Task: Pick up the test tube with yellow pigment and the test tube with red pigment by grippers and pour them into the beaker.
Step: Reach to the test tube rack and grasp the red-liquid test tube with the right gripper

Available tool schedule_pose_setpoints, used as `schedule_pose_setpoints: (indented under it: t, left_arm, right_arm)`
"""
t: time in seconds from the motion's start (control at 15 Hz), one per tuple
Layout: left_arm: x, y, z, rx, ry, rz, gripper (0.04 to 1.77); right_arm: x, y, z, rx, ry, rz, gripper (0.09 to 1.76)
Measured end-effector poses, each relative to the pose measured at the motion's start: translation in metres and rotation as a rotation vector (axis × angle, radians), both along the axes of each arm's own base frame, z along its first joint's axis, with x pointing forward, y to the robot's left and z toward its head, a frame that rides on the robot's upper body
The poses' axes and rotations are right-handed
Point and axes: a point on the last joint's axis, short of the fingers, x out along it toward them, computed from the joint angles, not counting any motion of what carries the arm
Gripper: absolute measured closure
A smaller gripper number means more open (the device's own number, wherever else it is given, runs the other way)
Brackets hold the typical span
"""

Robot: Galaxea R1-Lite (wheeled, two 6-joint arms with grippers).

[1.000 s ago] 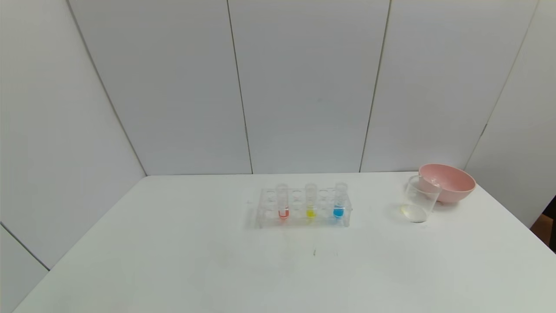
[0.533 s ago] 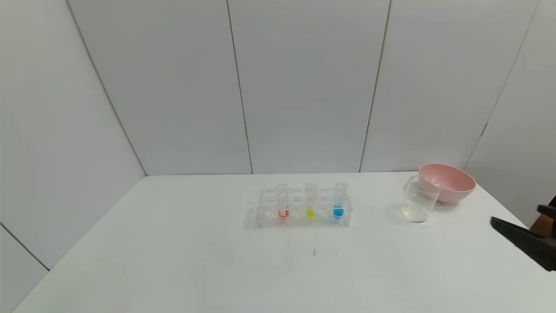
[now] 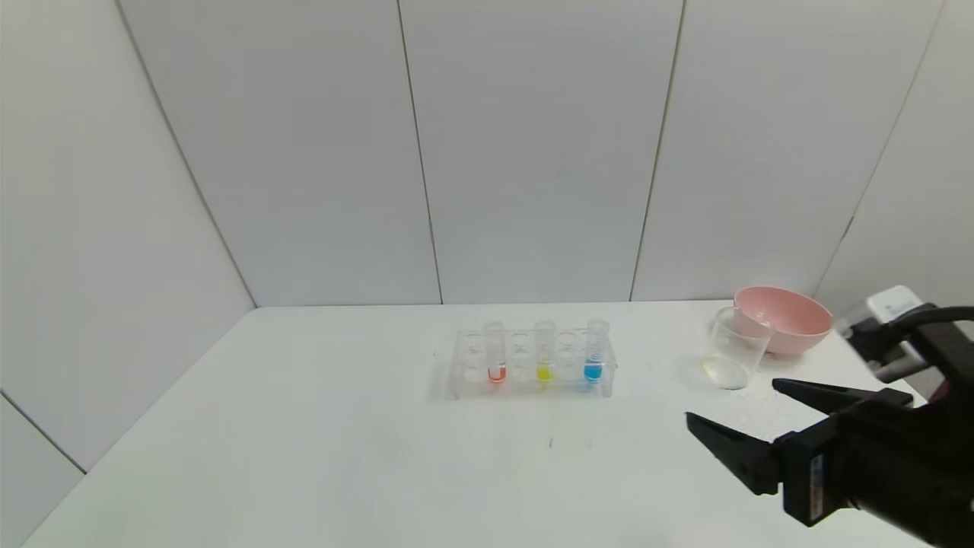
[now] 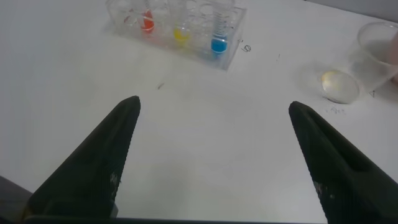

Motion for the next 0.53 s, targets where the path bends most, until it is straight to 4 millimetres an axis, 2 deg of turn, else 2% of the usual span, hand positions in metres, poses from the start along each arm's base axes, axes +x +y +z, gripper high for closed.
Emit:
schedule_pose_setpoints:
  t: [0.27, 0.53]
  left_arm:
    - [0.000, 0.000, 0.000, 0.000, 0.000, 0.000, 0.09]
    - [0.000, 0.000, 0.000, 0.000, 0.000, 0.000, 0.09]
  right_arm:
    - [0.014, 0.064, -0.001, 0.010, 0.046, 0.056, 0.14]
    - [0.041, 0.122, -0.008, -0.006, 0.090, 0.047, 0.14]
